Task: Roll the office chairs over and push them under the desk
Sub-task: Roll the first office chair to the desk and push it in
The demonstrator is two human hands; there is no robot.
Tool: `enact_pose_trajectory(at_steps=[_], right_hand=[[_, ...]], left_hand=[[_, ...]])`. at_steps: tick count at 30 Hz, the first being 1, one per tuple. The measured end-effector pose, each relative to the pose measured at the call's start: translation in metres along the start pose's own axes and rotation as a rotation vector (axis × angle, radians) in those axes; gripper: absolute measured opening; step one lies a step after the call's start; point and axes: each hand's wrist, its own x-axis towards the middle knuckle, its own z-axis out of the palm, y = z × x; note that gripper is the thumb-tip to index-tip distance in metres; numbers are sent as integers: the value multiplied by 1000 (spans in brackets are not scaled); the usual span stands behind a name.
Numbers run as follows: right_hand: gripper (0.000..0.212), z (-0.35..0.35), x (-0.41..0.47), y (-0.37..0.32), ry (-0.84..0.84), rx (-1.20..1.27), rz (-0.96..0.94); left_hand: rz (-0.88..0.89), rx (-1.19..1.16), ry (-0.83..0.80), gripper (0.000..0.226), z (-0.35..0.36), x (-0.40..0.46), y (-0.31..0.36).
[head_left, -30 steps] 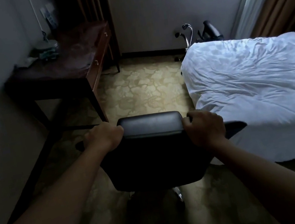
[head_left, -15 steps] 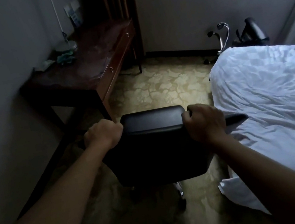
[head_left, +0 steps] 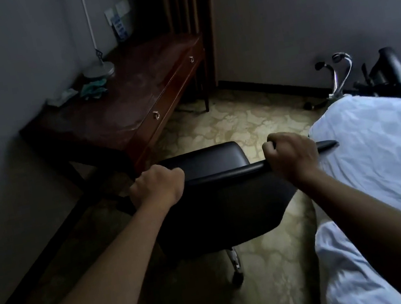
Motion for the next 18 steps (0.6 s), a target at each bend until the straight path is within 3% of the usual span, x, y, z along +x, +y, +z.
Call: enact_pose_trajectory(at_steps=[10,15,18], right_hand=[[28,36,155,42,-138,-59,105],[30,48,213,68,-148,-69,-9],[32,53,261,99,-199,-108,-91]], left_hand=[[101,-13,-235,51,14,88,108],[169,-45,-395,34,28,123,146],[213,-73,-356,34,46,133,188]])
